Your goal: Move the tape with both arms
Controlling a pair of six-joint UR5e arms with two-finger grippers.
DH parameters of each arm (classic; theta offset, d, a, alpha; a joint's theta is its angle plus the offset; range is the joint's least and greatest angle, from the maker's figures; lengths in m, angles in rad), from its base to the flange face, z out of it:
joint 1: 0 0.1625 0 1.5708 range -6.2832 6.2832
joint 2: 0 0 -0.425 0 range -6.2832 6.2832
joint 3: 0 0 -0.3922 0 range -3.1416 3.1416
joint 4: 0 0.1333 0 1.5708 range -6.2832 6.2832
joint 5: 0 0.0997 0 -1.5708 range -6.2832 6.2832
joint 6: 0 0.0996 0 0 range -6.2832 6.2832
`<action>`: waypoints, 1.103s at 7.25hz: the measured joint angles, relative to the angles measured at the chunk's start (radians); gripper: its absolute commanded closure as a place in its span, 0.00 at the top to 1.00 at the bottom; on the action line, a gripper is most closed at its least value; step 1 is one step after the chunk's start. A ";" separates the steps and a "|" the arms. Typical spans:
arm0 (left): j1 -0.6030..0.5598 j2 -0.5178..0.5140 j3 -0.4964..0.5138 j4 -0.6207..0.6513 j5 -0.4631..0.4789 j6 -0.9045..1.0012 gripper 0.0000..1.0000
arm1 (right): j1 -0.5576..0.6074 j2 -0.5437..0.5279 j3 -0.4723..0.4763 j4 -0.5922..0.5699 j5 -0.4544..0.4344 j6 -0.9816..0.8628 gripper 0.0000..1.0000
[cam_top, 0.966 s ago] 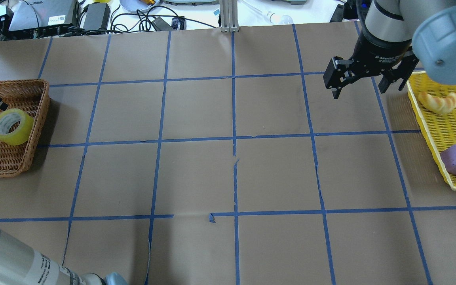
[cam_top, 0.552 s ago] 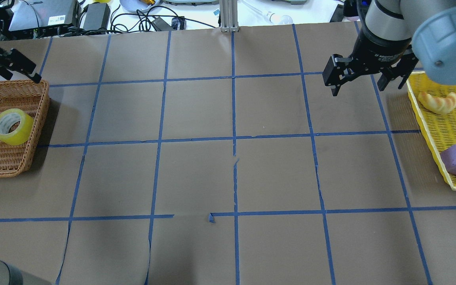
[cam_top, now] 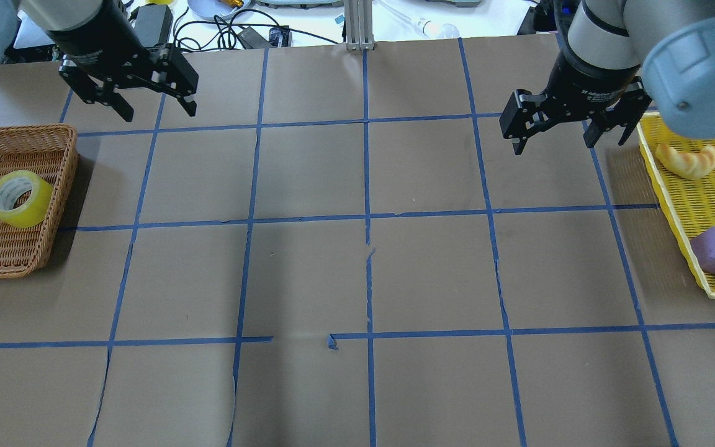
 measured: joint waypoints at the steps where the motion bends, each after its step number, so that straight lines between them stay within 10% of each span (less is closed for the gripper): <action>1: -0.044 0.018 -0.031 0.024 0.004 -0.059 1.00 | -0.001 0.000 0.001 0.000 -0.002 0.000 1.00; 8: -0.068 0.074 -0.061 0.054 0.095 -0.070 1.00 | -0.002 0.001 0.002 -0.002 -0.011 -0.001 1.00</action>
